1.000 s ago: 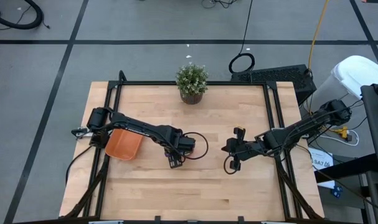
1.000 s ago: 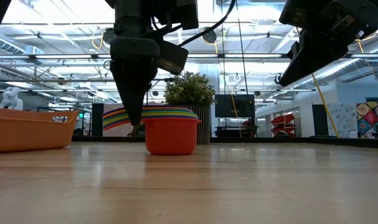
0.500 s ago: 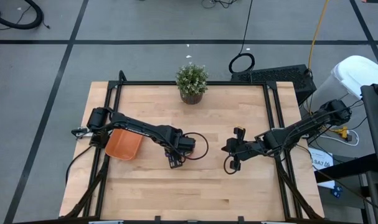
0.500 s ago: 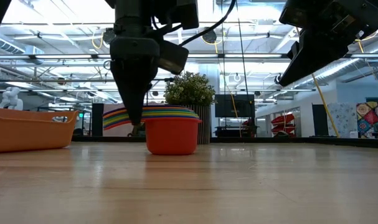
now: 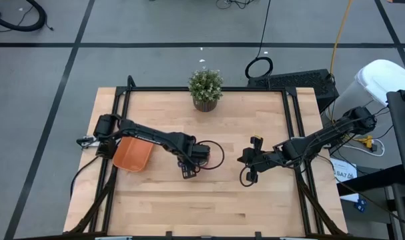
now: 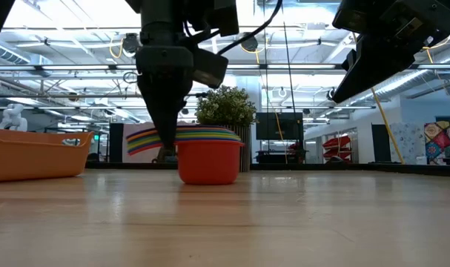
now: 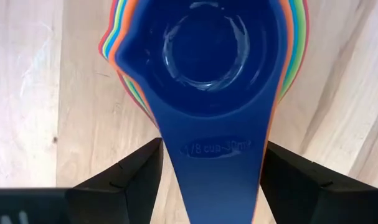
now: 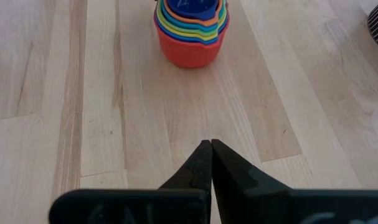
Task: Nest measuring cups in basket
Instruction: Put the stacked measuring cups into the orange bin
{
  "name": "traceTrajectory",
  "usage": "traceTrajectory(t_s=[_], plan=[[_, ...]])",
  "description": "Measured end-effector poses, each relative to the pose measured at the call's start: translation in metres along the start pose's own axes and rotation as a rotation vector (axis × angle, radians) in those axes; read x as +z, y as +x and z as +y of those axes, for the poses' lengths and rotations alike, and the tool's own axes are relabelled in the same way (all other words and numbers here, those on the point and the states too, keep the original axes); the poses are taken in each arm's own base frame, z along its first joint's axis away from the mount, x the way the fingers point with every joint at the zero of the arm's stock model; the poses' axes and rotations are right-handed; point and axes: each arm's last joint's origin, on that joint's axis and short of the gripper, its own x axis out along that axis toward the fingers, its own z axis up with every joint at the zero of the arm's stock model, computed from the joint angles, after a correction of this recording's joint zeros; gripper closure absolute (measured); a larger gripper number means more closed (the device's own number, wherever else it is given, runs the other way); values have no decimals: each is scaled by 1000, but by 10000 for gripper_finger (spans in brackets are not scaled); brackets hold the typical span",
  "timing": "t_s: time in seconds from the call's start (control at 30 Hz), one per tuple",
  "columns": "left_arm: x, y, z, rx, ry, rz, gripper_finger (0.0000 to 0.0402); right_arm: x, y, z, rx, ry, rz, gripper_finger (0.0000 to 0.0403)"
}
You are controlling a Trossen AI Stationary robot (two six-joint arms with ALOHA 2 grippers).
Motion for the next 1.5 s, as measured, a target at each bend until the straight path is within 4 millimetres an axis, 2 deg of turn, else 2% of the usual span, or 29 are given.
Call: traceTrajectory(t_s=[0.17,0.5,1.5], plan=[[1,3,5,-2,-8,-10,155,0,0,0,0,0,0,403],[-13,22,10,18,-17,50,156,0,0,0,0,-1,0,403],[-7,17,7,-8,89,15,156,0,0,0,0,7,0,403]])
